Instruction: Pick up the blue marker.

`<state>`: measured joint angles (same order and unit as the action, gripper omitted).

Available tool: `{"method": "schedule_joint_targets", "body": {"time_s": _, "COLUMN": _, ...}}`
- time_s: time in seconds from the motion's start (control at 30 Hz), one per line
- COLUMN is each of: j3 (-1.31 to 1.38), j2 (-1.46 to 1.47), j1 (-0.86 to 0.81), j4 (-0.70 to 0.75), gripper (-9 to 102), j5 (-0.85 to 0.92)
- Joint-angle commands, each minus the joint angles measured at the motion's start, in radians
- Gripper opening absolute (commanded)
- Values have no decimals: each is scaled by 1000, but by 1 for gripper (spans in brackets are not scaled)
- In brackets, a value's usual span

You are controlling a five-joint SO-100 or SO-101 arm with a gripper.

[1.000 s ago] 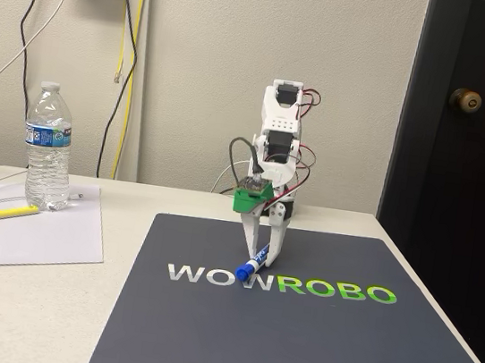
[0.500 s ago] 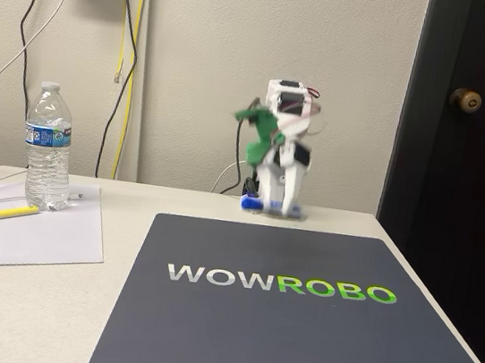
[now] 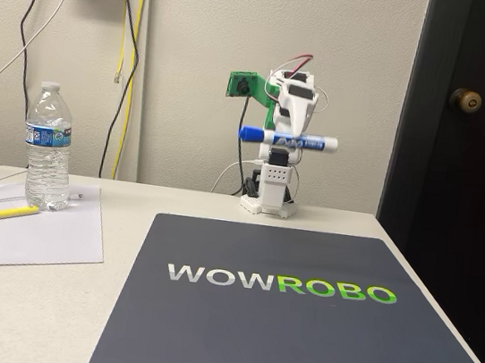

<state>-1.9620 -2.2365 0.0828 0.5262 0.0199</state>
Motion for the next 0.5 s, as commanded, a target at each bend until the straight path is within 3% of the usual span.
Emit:
{"method": "schedule_joint_targets", "body": {"time_s": 0.0, "j3": -6, "j2": -83, "j1": 12, "j4": -3, "gripper": 6, "j5": -23}}
{"method": "schedule_joint_targets", "body": {"time_s": 0.47, "j3": -146, "j2": -302, "j1": 20, "j4": -9, "gripper": 6, "j5": -61}}
